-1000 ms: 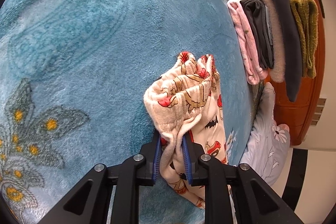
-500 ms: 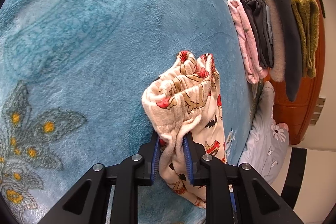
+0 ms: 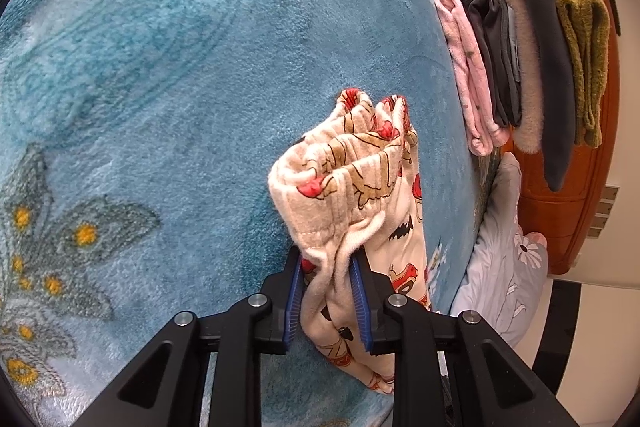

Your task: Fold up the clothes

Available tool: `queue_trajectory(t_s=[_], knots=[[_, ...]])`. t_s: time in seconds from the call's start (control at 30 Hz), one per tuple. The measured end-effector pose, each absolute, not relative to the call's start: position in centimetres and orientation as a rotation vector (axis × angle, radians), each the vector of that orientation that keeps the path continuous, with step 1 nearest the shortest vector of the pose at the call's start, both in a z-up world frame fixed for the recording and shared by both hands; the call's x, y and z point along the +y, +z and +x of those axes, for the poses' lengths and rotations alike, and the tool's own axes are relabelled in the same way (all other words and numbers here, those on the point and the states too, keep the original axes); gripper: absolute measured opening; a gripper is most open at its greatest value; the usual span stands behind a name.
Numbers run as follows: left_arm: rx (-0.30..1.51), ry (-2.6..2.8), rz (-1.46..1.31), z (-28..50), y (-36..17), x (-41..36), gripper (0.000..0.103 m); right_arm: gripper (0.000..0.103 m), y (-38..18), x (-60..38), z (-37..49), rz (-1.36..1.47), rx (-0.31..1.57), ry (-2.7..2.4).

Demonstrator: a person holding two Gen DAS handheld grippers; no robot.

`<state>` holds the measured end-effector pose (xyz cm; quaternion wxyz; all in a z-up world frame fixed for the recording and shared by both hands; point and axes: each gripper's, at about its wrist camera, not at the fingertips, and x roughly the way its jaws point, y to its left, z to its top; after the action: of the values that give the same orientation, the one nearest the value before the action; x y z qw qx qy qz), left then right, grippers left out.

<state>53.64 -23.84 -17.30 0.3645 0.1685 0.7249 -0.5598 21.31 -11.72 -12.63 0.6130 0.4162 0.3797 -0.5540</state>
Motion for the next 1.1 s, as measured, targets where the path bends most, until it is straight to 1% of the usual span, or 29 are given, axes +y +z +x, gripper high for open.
queue_trajectory(t_s=[0.03,0.1,0.17,0.2,0.27,0.37,0.57,0.63,0.73,0.8,0.83,0.9,0.97,1.03,1.1], knots=[[1.863,-1.441,0.437,53.6,-17.3,-23.9,0.027,0.041,-12.8,-11.5,21.2,0.969,0.877,-1.259],[1.863,-1.444,0.440,53.5,-17.2,-23.9,0.029,0.036,-12.6,-11.0,21.2,0.955,0.887,-1.265],[1.865,-1.444,0.439,53.5,-17.2,-23.9,0.030,0.015,-12.4,-10.6,21.1,0.940,0.892,-1.285],[1.865,-1.444,0.438,53.5,-17.2,-23.9,0.030,0.011,-12.3,-10.4,20.9,0.949,0.886,-1.293],[1.866,-1.445,0.436,53.5,-17.3,-23.9,0.030,0.008,-12.3,-10.2,20.9,0.962,0.882,-1.282],[1.870,-1.445,0.434,53.6,-17.3,-23.8,0.030,0.006,-11.8,-9.9,21.9,0.918,0.915,-1.252],[1.862,-1.439,0.434,53.3,-17.3,-23.8,0.030,0.005,-8.1,-9.6,21.1,0.855,0.832,-1.361],[1.858,-1.439,0.435,53.2,-17.3,-23.8,0.032,0.005,-8.5,-9.7,21.6,0.860,0.853,-1.365],[1.858,-1.448,0.438,53.1,-17.2,-23.8,0.034,0.006,-10.7,-9.5,23.7,0.905,0.904,-1.293],[1.867,-1.448,0.430,53.3,-17.3,-23.7,0.034,0.009,-11.8,-9.2,24.8,0.911,0.937,-1.269],[1.872,-1.448,0.426,53.3,-17.3,-23.7,0.034,0.010,-12.0,-9.2,24.8,0.933,0.926,-1.259],[1.875,-1.447,0.423,53.3,-17.4,-23.7,0.034,0.010,-11.4,-9.5,23.9,1.003,0.843,-1.231],[1.867,-1.448,0.430,53.2,-17.3,-23.8,0.034,0.023,-10.2,-9.7,22.5,1.014,0.771,-1.266],[1.859,-1.451,0.436,53.1,-17.3,-23.8,0.035,0.030,-9.4,-10.2,21.0,0.984,0.776,-1.378],[1.859,-1.456,0.437,53.0,-17.3,-23.9,0.036,0.030,-10.1,-10.8,19.7,1.006,0.820,-1.458]])
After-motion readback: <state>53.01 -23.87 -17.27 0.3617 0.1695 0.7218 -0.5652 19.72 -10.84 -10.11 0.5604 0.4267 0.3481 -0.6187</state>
